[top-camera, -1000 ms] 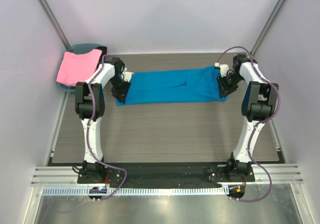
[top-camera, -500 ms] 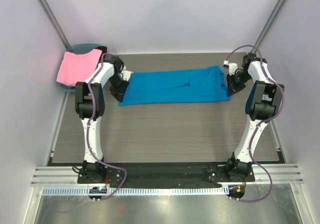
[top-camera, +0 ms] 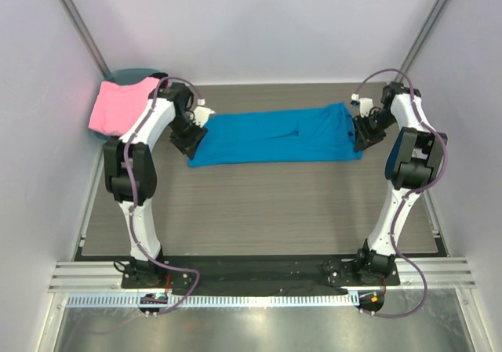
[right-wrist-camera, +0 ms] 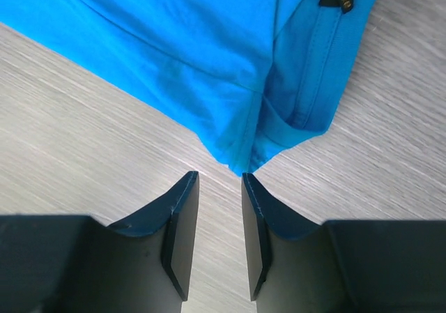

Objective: Fold and stack the t-shirts
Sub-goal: Fold the tshirt

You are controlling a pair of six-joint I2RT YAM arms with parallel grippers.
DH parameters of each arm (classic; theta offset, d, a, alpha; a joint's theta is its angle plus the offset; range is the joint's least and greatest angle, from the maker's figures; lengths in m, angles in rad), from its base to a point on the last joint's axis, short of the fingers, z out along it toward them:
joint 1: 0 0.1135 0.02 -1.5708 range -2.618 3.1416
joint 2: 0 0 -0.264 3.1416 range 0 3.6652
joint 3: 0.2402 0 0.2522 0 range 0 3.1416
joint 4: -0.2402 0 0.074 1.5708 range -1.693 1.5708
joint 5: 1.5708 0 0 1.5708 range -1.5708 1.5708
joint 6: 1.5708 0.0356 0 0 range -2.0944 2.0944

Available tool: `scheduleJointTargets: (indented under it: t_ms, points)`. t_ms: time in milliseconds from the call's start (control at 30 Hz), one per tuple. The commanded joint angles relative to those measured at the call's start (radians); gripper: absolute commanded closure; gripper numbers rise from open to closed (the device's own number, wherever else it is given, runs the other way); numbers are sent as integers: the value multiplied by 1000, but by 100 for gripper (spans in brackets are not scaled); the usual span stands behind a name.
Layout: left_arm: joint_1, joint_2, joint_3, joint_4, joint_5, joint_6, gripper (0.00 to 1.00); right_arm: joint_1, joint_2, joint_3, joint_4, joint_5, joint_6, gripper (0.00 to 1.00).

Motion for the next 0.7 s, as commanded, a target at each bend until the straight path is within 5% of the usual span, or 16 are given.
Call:
scheduleJointTargets:
  t_ms: [0, 667]
  points:
    - [-63, -86, -105, -4, -25, 123, 58, 2, -96, 66, -16, -37, 21, 63]
    - [-92, 121, -27, 153, -146, 123, 55, 19, -195, 0, -7, -37, 37, 59]
